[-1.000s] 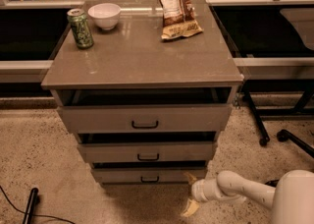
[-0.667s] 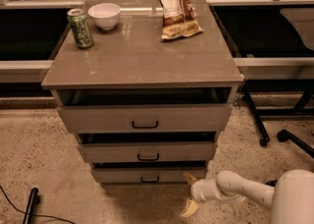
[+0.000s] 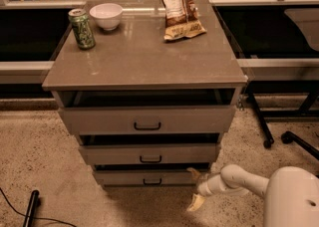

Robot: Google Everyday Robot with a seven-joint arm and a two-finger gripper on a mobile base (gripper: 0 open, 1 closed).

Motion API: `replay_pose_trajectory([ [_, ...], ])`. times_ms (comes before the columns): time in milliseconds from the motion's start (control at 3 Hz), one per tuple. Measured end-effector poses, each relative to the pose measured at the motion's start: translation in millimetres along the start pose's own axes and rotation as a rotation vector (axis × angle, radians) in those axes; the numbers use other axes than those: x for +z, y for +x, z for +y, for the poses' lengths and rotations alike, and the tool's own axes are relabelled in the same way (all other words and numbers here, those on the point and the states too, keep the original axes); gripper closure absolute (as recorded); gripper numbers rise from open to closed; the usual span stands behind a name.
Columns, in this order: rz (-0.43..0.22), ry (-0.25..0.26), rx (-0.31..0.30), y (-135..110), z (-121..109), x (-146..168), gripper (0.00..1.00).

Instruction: Open bottom drawer

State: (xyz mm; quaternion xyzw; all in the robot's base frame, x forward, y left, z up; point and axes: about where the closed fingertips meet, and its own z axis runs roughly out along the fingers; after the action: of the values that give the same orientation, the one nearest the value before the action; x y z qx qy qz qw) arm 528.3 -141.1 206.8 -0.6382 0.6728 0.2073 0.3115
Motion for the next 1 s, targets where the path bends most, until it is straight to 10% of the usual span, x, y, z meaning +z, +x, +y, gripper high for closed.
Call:
replay_pose_trajectory([
  [333,-0.023,0.032,0.029,22,-24,-1,0.04],
  [1000,0.086,0.088,-0.023,29,-50,3,0.42],
])
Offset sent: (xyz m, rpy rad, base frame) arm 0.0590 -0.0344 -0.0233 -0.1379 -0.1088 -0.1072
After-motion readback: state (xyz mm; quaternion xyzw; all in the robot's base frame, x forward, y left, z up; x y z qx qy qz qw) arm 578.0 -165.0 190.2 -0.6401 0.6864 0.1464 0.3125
